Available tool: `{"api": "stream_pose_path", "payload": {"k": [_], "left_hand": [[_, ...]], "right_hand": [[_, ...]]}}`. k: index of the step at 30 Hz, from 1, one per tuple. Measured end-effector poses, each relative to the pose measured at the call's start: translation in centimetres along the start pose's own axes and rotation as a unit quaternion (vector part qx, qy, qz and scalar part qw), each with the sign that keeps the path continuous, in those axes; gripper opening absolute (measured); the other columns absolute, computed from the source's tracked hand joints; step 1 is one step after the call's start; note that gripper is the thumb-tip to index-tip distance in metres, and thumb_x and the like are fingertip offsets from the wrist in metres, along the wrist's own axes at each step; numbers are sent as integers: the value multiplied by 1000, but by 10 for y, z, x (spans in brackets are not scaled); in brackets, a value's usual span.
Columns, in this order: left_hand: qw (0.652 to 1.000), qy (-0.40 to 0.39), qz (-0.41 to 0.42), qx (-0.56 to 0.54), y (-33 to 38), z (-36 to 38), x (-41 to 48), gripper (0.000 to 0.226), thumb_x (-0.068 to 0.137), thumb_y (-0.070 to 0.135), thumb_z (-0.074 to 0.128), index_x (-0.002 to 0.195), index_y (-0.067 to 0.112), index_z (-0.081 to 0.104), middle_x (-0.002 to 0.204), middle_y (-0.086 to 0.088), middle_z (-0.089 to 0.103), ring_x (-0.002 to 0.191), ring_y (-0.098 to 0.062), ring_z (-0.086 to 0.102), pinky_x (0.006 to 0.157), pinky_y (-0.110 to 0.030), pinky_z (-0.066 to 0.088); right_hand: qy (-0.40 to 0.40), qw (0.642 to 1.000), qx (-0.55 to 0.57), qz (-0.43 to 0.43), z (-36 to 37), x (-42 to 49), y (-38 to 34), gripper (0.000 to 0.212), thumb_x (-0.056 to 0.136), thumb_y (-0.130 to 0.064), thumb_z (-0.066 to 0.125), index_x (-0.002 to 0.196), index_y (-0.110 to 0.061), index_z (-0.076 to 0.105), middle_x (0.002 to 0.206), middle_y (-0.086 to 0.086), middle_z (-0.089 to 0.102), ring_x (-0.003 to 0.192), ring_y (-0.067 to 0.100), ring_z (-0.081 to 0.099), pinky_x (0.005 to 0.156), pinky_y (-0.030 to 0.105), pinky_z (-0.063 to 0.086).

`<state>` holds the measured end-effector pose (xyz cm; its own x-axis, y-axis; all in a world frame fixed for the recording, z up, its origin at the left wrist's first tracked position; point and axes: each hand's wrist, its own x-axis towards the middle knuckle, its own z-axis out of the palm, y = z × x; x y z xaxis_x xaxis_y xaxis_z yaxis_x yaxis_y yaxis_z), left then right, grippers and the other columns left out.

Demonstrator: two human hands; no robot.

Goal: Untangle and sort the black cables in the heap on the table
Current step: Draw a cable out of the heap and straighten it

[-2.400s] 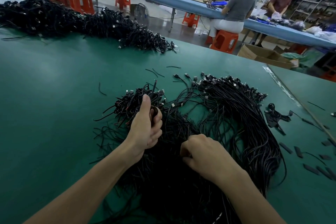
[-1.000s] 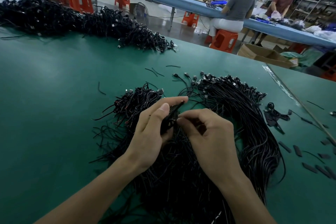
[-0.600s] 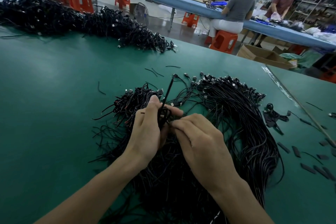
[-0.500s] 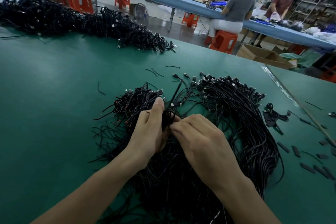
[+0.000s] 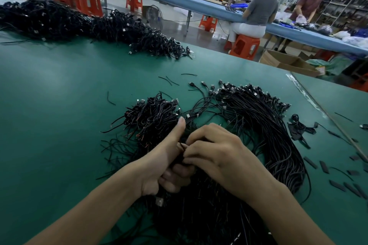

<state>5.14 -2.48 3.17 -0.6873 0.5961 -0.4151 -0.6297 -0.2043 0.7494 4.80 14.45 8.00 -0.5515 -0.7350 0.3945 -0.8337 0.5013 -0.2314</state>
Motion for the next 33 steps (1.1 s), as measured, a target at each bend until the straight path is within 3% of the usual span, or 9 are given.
{"api": "stream_pose_path", "payload": {"k": [3, 6, 9, 13, 15, 18, 23, 28, 33], "left_hand": [[996, -80, 25, 12, 2, -3, -7, 68, 66, 91, 52, 65, 24, 43, 57, 7, 23, 38, -2, 15, 34, -10, 15], [986, -122, 72, 92, 0, -4, -13, 34, 71, 46, 85, 76, 28, 56, 62, 9, 25, 44, 0, 18, 36, -11, 17], [974, -84, 85, 193, -6, 0, -13, 31, 71, 15, 81, 73, 25, 51, 59, 7, 23, 45, -3, 20, 38, -14, 21], [961, -44, 63, 267, -7, 6, -13, 21, 85, 8, 68, 86, -1, 50, 56, 4, 28, 44, -6, 23, 38, -17, 20], [959, -72, 41, 272, -4, 6, -15, 12, 91, 7, 63, 81, 7, 56, 53, 9, 31, 42, -4, 24, 37, -15, 19], [957, -109, 3, 269, 0, 7, -18, 31, 94, 7, 59, 77, 31, 69, 54, 14, 37, 43, -1, 26, 38, -15, 16], [954, -119, -31, 272, 5, 8, -18, 21, 98, 0, 50, 112, 8, 64, 56, 13, 40, 43, -1, 27, 36, -13, 18], [955, -135, -30, 263, 2, 8, -14, 21, 98, 0, 48, 109, 10, 63, 58, 12, 39, 45, -1, 26, 37, -14, 17], [964, -123, -12, 236, 0, 5, -10, 44, 96, -2, 50, 77, 32, 70, 59, 12, 43, 45, -2, 27, 38, -16, 17]], "right_hand": [[1, 998, 49, 27, -1, -2, 5, 5, 87, -19, 74, 85, -15, 77, 92, -5, 66, 87, 14, 60, 76, 31, 51], [-4, 991, 114, 66, -4, -4, 6, 6, 85, -23, 74, 83, -17, 77, 83, -10, 66, 79, 7, 60, 70, 25, 50], [-38, 982, 150, 108, -5, -6, 5, 2, 83, -22, 76, 85, -21, 78, 81, -13, 67, 78, 7, 63, 70, 21, 50], [-83, 985, 111, 103, -9, -7, 0, 4, 87, -22, 75, 89, -22, 78, 88, -13, 66, 81, 4, 63, 72, 23, 53], [-105, 988, 82, 82, -13, -7, -5, 4, 89, -25, 72, 90, -24, 76, 97, -15, 61, 84, 5, 61, 72, 23, 52], [-130, 988, 55, 56, -19, -4, -13, 5, 92, -26, 68, 92, -23, 73, 105, -14, 58, 88, 6, 59, 75, 24, 50], [-162, 985, 23, 58, -26, 1, -19, 4, 93, -26, 65, 97, -27, 65, 93, -16, 59, 92, 1, 49, 82, 22, 43], [-187, 978, -2, 87, -26, 4, -23, 13, 94, -33, 59, 106, -34, 58, 96, -16, 58, 94, 0, 48, 85, 25, 45], [-191, 974, -59, 105, -25, 6, -26, 12, 95, -40, 55, 102, -32, 62, 99, -14, 56, 95, 7, 51, 83, 26, 46]]}}
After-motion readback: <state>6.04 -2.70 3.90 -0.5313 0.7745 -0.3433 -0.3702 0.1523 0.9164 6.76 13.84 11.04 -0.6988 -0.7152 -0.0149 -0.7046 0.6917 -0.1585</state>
